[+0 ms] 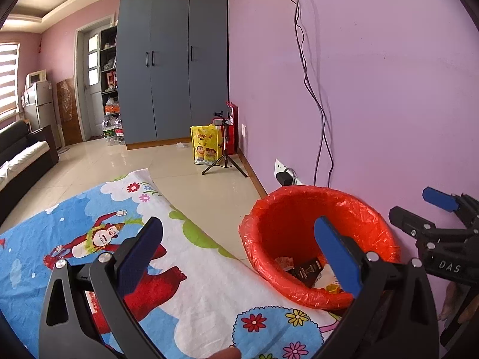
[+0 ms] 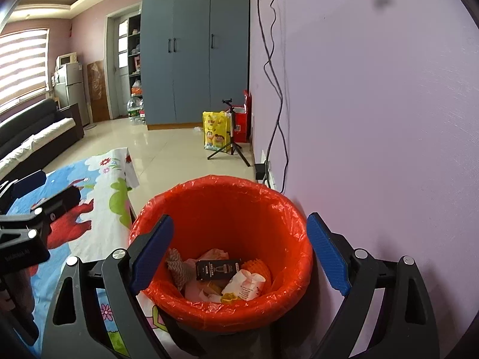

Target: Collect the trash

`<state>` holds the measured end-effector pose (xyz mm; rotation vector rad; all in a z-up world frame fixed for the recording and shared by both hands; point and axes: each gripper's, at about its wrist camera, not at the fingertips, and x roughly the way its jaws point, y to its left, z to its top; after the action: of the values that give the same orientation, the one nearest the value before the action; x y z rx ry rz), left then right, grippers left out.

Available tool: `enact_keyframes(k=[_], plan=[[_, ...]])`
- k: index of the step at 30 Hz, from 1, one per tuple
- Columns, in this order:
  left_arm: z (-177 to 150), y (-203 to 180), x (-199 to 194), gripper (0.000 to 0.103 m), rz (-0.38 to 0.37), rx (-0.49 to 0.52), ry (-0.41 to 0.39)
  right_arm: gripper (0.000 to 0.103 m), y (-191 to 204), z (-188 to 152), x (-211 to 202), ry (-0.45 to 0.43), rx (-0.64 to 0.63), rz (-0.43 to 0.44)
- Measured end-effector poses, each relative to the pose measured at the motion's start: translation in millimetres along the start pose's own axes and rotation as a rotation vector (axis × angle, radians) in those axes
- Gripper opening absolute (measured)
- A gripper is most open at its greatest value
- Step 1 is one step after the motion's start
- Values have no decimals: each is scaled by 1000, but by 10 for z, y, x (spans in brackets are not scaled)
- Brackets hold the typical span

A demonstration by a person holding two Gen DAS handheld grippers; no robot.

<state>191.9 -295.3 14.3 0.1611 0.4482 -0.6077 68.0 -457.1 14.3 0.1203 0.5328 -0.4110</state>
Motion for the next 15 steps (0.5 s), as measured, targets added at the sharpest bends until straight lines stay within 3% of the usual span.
enact_keyframes(k=[10, 15], plan=[[-25, -24, -7, 98, -8, -4, -27, 84, -2, 33, -124, -82, 6, 15], [-40, -20, 25, 98, -6, -3, -20, 84, -26, 31, -99, -69, 15, 8]])
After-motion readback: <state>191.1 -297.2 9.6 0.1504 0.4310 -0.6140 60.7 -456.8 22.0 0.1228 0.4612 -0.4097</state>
